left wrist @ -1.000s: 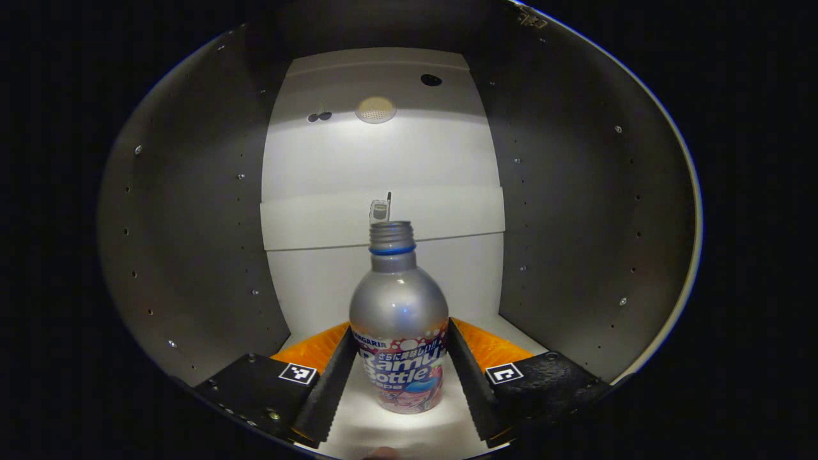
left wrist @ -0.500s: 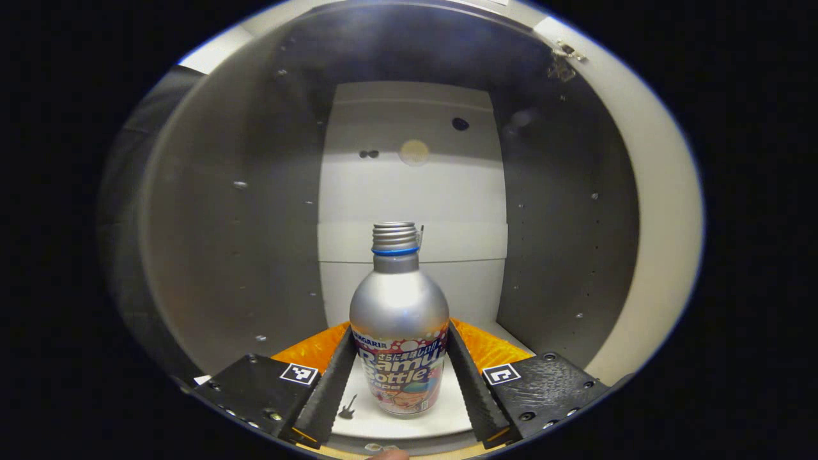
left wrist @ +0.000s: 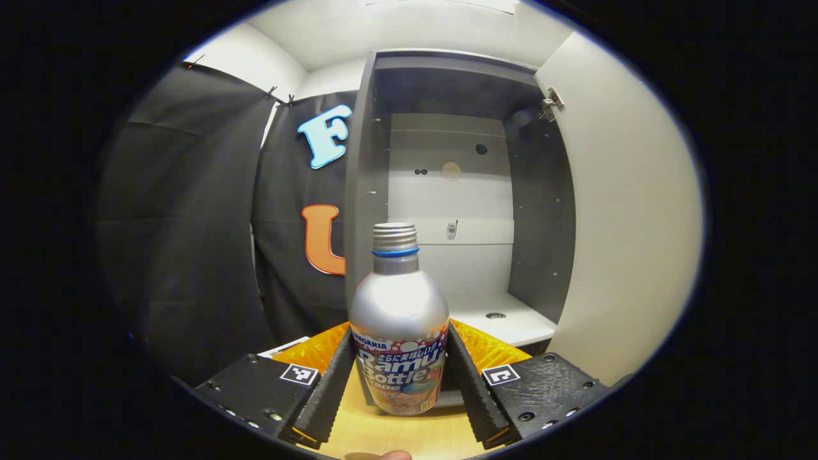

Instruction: Open the cabinet door with the right hand, grasp the bottle in the cabinet with the left hand and place it on the coaster, then close the cabinet door with the right hand.

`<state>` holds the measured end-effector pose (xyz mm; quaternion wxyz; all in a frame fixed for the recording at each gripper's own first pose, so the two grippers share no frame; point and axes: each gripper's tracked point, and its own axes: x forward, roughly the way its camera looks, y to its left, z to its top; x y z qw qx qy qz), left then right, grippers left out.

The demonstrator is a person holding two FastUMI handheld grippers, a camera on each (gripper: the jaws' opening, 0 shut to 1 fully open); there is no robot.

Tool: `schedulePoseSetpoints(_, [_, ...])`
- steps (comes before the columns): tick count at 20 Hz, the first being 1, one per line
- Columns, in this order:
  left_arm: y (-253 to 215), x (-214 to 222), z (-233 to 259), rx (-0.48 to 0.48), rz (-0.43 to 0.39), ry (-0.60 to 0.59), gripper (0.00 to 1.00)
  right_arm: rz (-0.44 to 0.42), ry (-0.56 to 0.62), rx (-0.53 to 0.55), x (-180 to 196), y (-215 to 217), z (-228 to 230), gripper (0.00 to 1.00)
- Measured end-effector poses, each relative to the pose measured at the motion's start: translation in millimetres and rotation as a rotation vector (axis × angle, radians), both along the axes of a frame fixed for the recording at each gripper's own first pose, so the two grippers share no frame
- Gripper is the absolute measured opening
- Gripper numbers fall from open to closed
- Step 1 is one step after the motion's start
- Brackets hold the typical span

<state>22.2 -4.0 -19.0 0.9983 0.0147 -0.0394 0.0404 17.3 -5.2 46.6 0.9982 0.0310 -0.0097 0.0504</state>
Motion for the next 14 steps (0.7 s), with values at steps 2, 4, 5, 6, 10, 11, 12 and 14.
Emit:
schedulePoseSetpoints(2, [2.4, -21.3, -20.2, -0.003, 0.019, 0.004, 0.78, 0.011, 0.007, 0.001, 0.9, 0.7, 0.0, 0.92])
schedulePoseSetpoints(4, [1.3, -34.3, -44.8, -0.019, 0.026, 0.025, 0.78, 0.015, 0.012, -0.003, 0.1, 0.4, 0.0, 0.91])
schedulePoseSetpoints(5, [1.5, -41.0, -56.9, -0.022, 0.029, 0.032, 0.78, 0.015, 0.016, -0.011, -0.1, 0.7, 0.5, 0.91])
schedulePoseSetpoints(6, [4.8, -47.2, -69.4, -0.022, 0.04, 0.037, 0.78, 0.013, 0.018, -0.02, -0.1, 0.3, 0.4, 0.91])
schedulePoseSetpoints(10, [13.9, -61.4, -131.7, -0.012, 0.065, 0.059, 0.78, -0.007, 0.038, -0.07, -1.3, -0.2, -1.1, 0.89])
schedulePoseSetpoints(11, [14.4, -64.3, -150.5, -0.012, 0.065, 0.067, 0.78, -0.014, 0.049, -0.083, -2.0, -0.7, -1.2, 0.89])
schedulePoseSetpoints(12, [17.7, -65.9, -171.0, -0.013, 0.069, 0.078, 0.78, -0.02, 0.057, -0.116, -2.1, -0.4, -1.0, 0.91])
schedulePoseSetpoints(14, [25.9, -69.7, -209.0, -0.02, 0.092, 0.097, 0.78, -0.037, 0.056, -0.2, -2.4, 1.3, 1.1, 0.89])
